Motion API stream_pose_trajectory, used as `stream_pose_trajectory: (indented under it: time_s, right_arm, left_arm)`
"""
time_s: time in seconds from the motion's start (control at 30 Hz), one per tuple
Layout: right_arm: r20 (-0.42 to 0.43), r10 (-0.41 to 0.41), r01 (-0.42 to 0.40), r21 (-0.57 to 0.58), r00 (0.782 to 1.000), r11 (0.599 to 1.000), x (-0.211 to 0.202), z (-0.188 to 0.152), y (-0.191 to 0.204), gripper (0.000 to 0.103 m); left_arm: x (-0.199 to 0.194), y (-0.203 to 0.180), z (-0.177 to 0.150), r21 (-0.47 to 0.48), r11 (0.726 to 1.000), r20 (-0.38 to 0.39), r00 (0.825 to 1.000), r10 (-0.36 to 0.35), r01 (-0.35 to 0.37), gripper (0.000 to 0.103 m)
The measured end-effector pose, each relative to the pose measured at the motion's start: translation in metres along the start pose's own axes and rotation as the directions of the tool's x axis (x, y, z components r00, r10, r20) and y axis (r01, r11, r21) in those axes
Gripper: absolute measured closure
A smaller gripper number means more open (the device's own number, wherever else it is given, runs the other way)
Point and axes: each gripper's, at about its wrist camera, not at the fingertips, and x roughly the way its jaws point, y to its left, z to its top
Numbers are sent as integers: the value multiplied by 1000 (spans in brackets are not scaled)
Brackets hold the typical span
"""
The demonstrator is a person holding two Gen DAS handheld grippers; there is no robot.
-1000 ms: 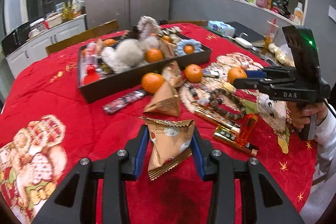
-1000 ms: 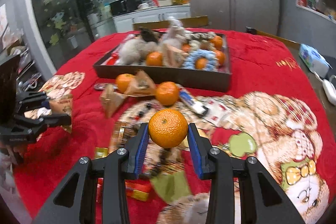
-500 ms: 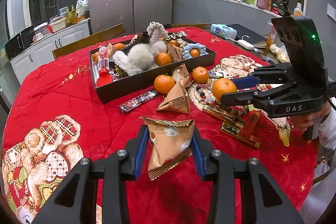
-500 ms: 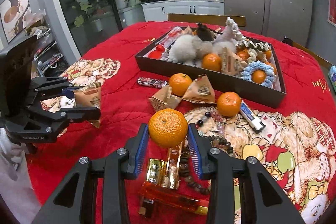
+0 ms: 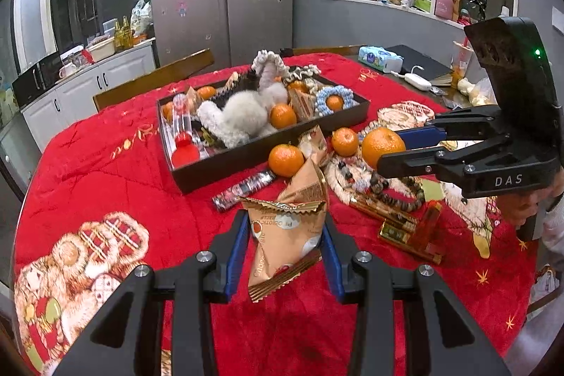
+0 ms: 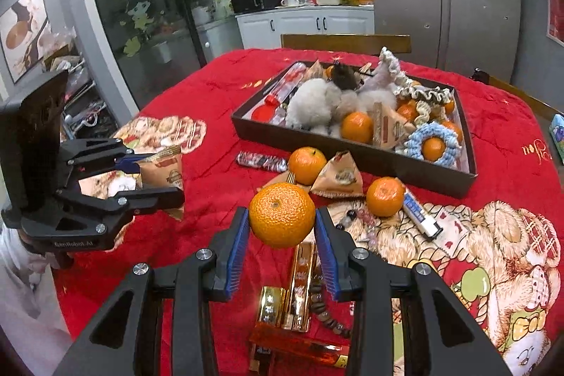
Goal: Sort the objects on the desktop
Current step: 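Carry the orange with the right tool while the left tool carries the packet over the tray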
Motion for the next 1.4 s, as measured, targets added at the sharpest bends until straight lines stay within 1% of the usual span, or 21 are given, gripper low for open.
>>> stream_pose_trajectory:
  time_s: [0.17,0.27,0.33,0.53,0.7,0.87,0.97,1.07,1.1,1.23,1.33,1.4]
  right_arm:
    - [32,-30,30,10,999,999,-5,14,-2,67]
    - [56,-33,32,22,998,999,-8,26,-5,67]
    - [71,-36,34,28,997,999,-8,34,-7,67]
    - [112,-25,20,44,993,999,-3,65,-15,67]
    - [125,-1,-7,62,992,998,13,97,-23,67]
    - [139,-3,-3,42,990,999,34,129,-26,67]
    - [144,-5,-7,83,990,996,52,148,-39,67]
    - [128,-16,0,124,992,992,73,164,-55,67]
    - [119,-23,6,136,993,991,79,168,-60,67]
    - [99,-36,19,171,994,985,105,180,-80,67]
    - [92,-46,29,182,995,983,116,183,-88,67]
    - [69,-33,20,177,997,984,124,182,-91,67]
  left_arm:
    - [-3,10,20,-18,1000,23,1000,-9,9,63]
    - [-4,12,33,-5,1000,46,999,4,-4,63]
    - [-4,16,44,-5,1000,58,998,-1,1,63]
    - [3,27,74,-8,1000,89,996,2,-1,63]
    - [17,42,107,-20,1000,107,994,5,-3,63]
    - [42,61,140,-39,999,95,995,16,-12,63]
    - [67,78,156,-82,997,81,997,16,-10,63]
    - [98,94,165,-109,994,44,999,24,-19,63]
    - [106,96,166,-112,993,29,999,29,-25,63]
    - [141,111,169,-155,988,-10,1000,10,-12,63]
    - [157,117,168,-162,986,-23,999,34,-37,63]
    - [164,122,166,-171,984,-27,999,47,-51,63]
